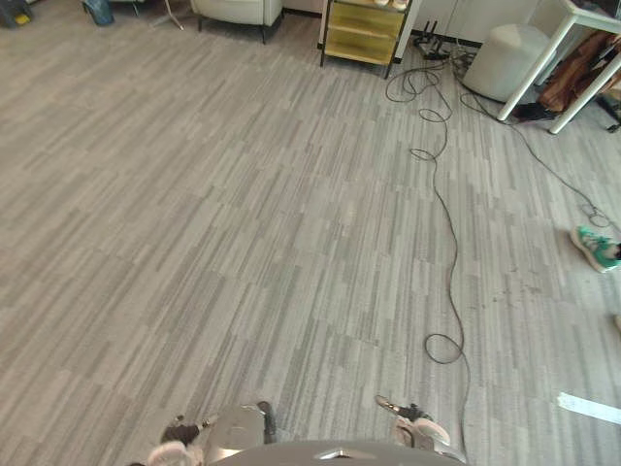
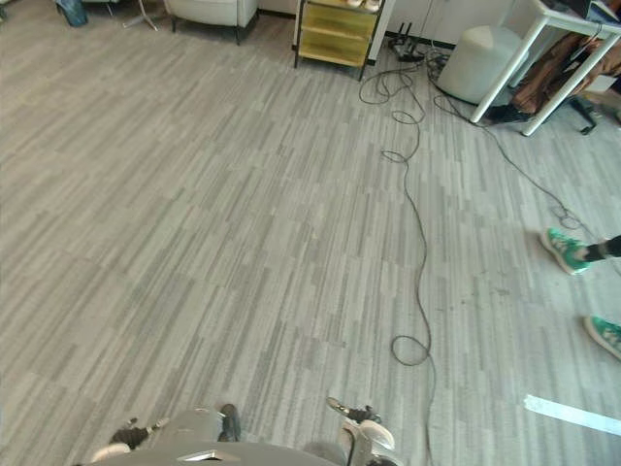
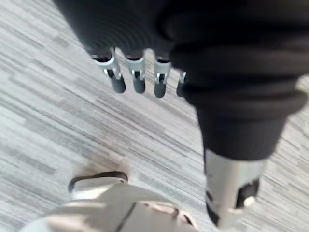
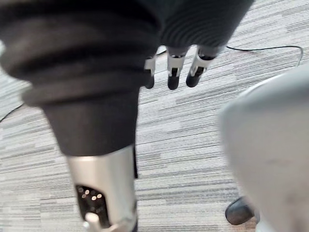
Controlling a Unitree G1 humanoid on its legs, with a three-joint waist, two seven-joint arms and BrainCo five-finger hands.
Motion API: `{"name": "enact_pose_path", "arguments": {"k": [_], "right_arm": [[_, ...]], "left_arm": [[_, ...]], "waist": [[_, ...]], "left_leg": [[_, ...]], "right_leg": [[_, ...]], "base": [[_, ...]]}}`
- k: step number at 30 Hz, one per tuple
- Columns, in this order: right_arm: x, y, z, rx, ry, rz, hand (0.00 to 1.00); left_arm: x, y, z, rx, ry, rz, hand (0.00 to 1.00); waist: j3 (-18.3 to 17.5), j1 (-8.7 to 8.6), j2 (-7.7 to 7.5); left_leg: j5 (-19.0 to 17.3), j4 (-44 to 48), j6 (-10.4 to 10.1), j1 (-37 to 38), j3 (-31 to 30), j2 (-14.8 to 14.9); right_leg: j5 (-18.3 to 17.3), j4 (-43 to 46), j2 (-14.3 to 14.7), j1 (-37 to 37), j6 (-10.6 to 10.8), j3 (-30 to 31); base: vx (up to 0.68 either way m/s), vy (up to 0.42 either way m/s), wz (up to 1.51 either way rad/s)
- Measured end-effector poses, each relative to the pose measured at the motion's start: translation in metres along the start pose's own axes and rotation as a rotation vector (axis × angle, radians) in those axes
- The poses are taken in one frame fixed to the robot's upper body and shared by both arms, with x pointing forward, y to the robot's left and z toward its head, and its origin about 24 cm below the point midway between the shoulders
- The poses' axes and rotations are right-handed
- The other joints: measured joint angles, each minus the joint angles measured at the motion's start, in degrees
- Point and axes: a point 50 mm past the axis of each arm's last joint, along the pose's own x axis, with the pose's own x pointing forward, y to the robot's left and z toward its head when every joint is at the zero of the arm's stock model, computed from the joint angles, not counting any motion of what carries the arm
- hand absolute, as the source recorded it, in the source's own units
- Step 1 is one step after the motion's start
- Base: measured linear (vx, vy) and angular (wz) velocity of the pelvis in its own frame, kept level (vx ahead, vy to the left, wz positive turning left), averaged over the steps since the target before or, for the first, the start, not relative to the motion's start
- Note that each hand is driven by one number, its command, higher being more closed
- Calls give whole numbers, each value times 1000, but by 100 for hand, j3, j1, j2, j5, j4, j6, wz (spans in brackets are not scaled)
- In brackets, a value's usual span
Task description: Pick up cushions and gather them together orderly.
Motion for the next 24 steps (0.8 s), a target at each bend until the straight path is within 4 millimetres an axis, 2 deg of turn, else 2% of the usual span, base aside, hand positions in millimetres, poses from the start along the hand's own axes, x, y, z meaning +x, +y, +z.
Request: {"name": "enact_pose_path", "arguments": {"k": [1, 2, 4, 6, 7, 8, 9, 11, 12, 13, 14, 15, 16, 17, 18, 19, 20, 21, 22, 23, 24], "right_arm": [[1, -5, 3, -11, -9, -9, 0], [1, -6, 4, -17, -13, -9, 0], [2, -7, 8, -23, -23, -10, 0], [2, -5, 14, -21, -42, -3, 0], [3, -4, 19, -19, -55, -1, 0], [3, -4, 19, -20, -55, -2, 0], [3, -6, 18, -15, -51, -7, 0], [3, -12, 17, -17, -45, -24, 0], [3, -16, 13, -11, -32, -32, 0], [3, -22, 13, 4, -33, -51, 0], [4, -25, 15, 2, -39, -57, 0], [4, -29, 18, 5, -45, -66, 0], [4, -31, 17, 16, -42, -72, 0], [4, -31, 16, 18, -39, -74, 0], [4, -32, 14, 22, -33, -77, 0], [3, -37, 7, 20, -17, -89, 0], [2, -41, 2, 12, -7, -98, 0], [1, -43, 0, 9, -1, -104, 0], [1, -44, -2, 14, 4, -106, 0], [1, -44, -4, 17, 12, -108, 0], [1, -45, -5, 23, 17, -111, 0]], "left_arm": [[0, -1, -1, 11, 3, -4, 0], [0, -2, -2, 17, 4, -7, 0], [0, -4, 3, 20, -8, -15, 0], [1, -9, 8, 16, -19, -26, 0], [1, -13, 10, 15, -25, -34, 0], [1, -13, 11, 18, -27, -35, 0], [1, -12, 13, 31, -33, -31, 0], [1, -11, 13, 26, -32, -27, 0], [1, -10, 11, 23, -26, -24, 0], [0, -15, 5, 18, -5, -35, 0], [0, -18, 0, 20, 14, -43, 0], [-1, -23, -3, 20, 22, -54, 0], [-2, -25, -3, 19, 24, -59, 0], [-1, -24, -3, 19, 22, -57, 0], [-1, -24, -1, 20, 16, -59, 0], [-1, -25, 1, 20, 12, -62, 0], [-1, -25, 2, 21, 10, -64, 0], [-1, -25, 3, 21, 7, -64, 0], [0, -24, 5, 20, -2, -61, 0], [0, -22, 8, 19, -13, -58, 0], [-1, -23, 9, 19, -22, -61, 0]], "waist": [[34, -55, 57], [47, -70, 81], [56, -98, 114], [85, -181, 194], [133, -224, 267], [144, -216, 273], [173, -234, 220], [203, -328, 174], [199, -353, 153], [185, -356, 315], [151, -351, 425], [140, -333, 570], [95, -344, 668], [93, -366, 680], [101, -389, 687], [127, -393, 733], [180, -379, 708], [183, -387, 733], [204, -383, 744], [218, -345, 719], [226, -320, 713]], "left_leg": [[-16, -254, -7, 438, -1, -8], [-14, -382, -10, 613, 0, -4], [-7, -752, -25, 1130, -28, 43], [-41, -866, -94, 1287, -128, 182], [-75, -900, -153, 1349, -188, 324], [-69, -976, -168, 1428, -210, 368], [-104, -1068, -258, 1562, -339, 356], [-327, -1186, -544, 1824, -574, 351], [-419, -1267, -596, 1963, -664, 351], [-561, -1312, -667, 2172, -769, 553], [-558, -1227, -658, 2159, -791, 662], [-535, -738, -673, 2011, -818, 876], [-420, 146, -756, 1638, -943, 1115], [-241, 726, -824, 1397, -1061, 1230], [92, 1410, -904, 1090, -1194, 1340], [853, 2286, -1001, 769, -1263, 1514], [1229, 2938, -1114, 569, -1207, 1695], [1114, 3369, -1055, 391, -1073, 1823], [771, 3947, -932, 56, -821, 1922], [426, 4168, -926, -348, -527, 1880], [303, 4139, -880, -529, -417, 1835]], "right_leg": [[-359, 242, -9, -154, -210, -285], [-550, 219, 7, -206, -286, -464], [-1038, -674, 127, -649, -457, -1148], [-974, -1885, 440, -939, -540, -1237], [-623, -2974, 739, -1077, -574, -1116], [-217, -3818, 897, -1120, -533, -976], [411, -4861, 921, -1196, -393, -696], [523, -5122, 765, -1281, -373, -378], [590, -5064, 727, -1275, -365, -350], [1063, -4539, 882, -1374, -372, -393], [1059, -4326, 948, -1449, -389, -439], [1050, -4099, 1105, -1476, -620, -483], [877, -4067, 1270, -1389, -836, -542], [802, -4091, 1338, -1291, -897, -611], [704, -4126, 1421, -1135, -952, -658], [567, -4241, 1559, -801, -1005, -725], [422, -4368, 1651, -496, -1071, -709], [355, -4446, 1715, -313, -1105, -696], [257, -4604, 1760, 7, -1136, -669], [183, -4831, 1758, 377, -1137, -632], [170, -4943, 1756, 529, -1118, -614]], "base": [[269, 49, 10], [290, 49, 10], [272, 1, 16], [329, -86, 27], [431, -157, 33], [452, -205, 45], [467, -256, 49], [379, -246, 73], [490, -312, 61], [497, -316, 28], [592, -392, 7], [581, -405, -11], [489, -340, -13], [482, -310, -8], [398, -213, 1], [607, -277, 4], [525, -190, 4], [494, -139, 3], [439, -117, 3], [408, -110, 2], [423, -75, -6]]}}
